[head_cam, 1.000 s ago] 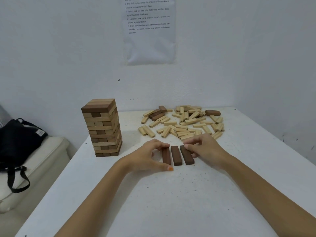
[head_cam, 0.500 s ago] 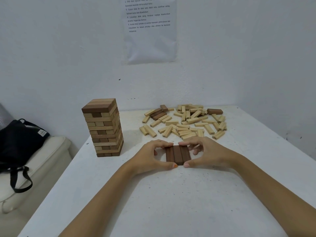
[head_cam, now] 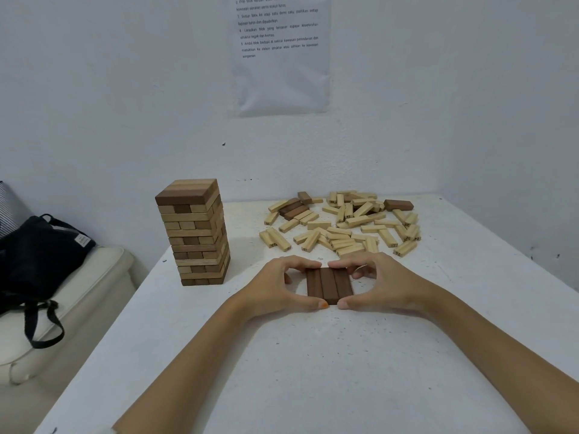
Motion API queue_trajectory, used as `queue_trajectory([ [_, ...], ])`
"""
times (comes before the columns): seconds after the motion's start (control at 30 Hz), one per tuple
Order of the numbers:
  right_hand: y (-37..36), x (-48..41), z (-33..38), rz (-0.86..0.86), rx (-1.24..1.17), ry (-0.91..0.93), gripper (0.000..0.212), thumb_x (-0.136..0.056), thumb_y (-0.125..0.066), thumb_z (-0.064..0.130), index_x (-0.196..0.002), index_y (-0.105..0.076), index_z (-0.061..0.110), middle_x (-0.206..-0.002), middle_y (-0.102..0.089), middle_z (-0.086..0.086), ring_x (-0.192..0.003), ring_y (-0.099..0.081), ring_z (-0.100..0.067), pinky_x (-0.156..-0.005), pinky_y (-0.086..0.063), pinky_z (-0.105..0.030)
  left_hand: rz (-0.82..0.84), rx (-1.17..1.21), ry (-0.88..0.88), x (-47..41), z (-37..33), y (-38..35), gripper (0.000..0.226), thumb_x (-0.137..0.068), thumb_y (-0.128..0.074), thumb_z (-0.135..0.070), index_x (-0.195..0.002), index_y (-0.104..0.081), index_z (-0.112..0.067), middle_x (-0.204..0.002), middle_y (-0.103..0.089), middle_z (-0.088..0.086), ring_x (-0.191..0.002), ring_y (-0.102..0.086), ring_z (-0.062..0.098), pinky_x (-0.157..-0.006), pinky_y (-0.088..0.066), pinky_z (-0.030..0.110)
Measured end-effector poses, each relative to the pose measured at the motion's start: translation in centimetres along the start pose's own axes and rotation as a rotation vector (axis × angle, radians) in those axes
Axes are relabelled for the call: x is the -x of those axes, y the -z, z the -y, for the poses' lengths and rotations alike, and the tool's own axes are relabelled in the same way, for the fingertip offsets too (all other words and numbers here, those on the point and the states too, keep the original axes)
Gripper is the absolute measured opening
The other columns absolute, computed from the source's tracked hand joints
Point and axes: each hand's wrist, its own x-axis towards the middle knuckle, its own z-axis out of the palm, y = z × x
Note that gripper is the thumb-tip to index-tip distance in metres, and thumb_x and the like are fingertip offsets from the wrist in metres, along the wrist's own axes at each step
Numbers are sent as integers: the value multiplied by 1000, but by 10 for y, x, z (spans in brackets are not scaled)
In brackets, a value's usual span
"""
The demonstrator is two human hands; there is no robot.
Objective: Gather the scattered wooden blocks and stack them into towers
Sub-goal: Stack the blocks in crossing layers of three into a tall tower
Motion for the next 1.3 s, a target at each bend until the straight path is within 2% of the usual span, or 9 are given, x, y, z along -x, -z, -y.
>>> queue_trajectory([
  [0.13, 0, 0, 2, -7, 10, 12, 63, -61, -90, 39, -118, -64, 44, -119, -56, 23, -106, -55, 0, -93, -50, -21, 4, 21, 7, 2, -2, 1, 66, -64, -86, -42, -124, -59, -41, -123, -56, -24, -99, -47, -11, -80, -36, 13],
  [0.27, -2, 0, 3, -23, 14, 29, 62, -62, -90, 35, -118, -64, 43, -118, -56, 22, -104, -55, 1, -90, -49, -16, 12, 7, 14, 1, -1, 1, 66, -64, -85, -44, -124, -58, -43, -125, -54, -24, -106, -47, -3, -82, -37, 15],
  [0.47, -4, -1, 0, -50, 14, 42, 65, -58, -90, 43, -118, -65, 42, -118, -57, 20, -107, -55, 0, -93, -50, -21, 18, 24, 8, 1, -1, 2, 65, -64, -86, -42, -123, -59, -41, -124, -56, -24, -108, -49, -2, -83, -38, 15],
  [0.6, -5, 1, 2, -68, 34, 56, 65, -60, -90, 38, -119, -65, 39, -117, -53, 23, -102, -50, 13, -84, -43, -5, 20, 22, 11, 1, -1, 2, 65, -63, -86, -43, -123, -59, -43, -124, -56, -23, -108, -49, 1, -82, -39, 17],
  [0.67, -5, 1, 3, -65, 43, 63, 65, -60, -90, 38, -119, -65, 38, -117, -53, 24, -101, -49, 15, -83, -41, -3, 19, 19, 10, 0, -1, 2, 65, -63, -85, -45, -122, -59, -43, -124, -56, -24, -108, -49, 0, -82, -38, 17],
  [0.87, -6, 1, 5, -79, 49, 75, 63, -60, -90, 36, -118, -66, 38, -115, -56, 23, -102, -50, 11, -84, -44, -7, 15, 14, 2, 1, -1, 2, 65, -64, -85, -44, -123, -59, -43, -126, -55, -24, -109, -47, -3, -84, -38, 17],
  [1.07, -5, 2, 9, -85, 62, 89, 62, -60, -91, 35, -117, -67, 38, -113, -57, 23, -101, -50, 11, -86, -45, -10, 6, -1, -15, 1, 1, 0, 69, -57, -83, -55, -121, -57, -49, -127, -55, -24, -115, -48, 1, -85, -40, 20],
  [1.17, -6, 3, 8, -91, 48, 105, 63, -58, -92, 37, -115, -67, 41, -116, -59, 20, -107, -52, 6, -91, -47, -16, -22, 25, -38, 4, -3, 0, 69, -58, -85, -48, -121, -59, -46, -124, -57, -24, -110, -51, 1, -83, -41, 19],
  [1.3, 0, 5, 13, -115, 44, 161, 62, -56, -92, 39, -112, -67, 48, -114, -63, 23, -111, -52, 3, -89, -46, -16, -76, 103, -79, 10, -11, -1, 67, -56, -87, -39, -119, -63, -39, -118, -62, -19, -112, -53, 2, -85, -45, 22],
])
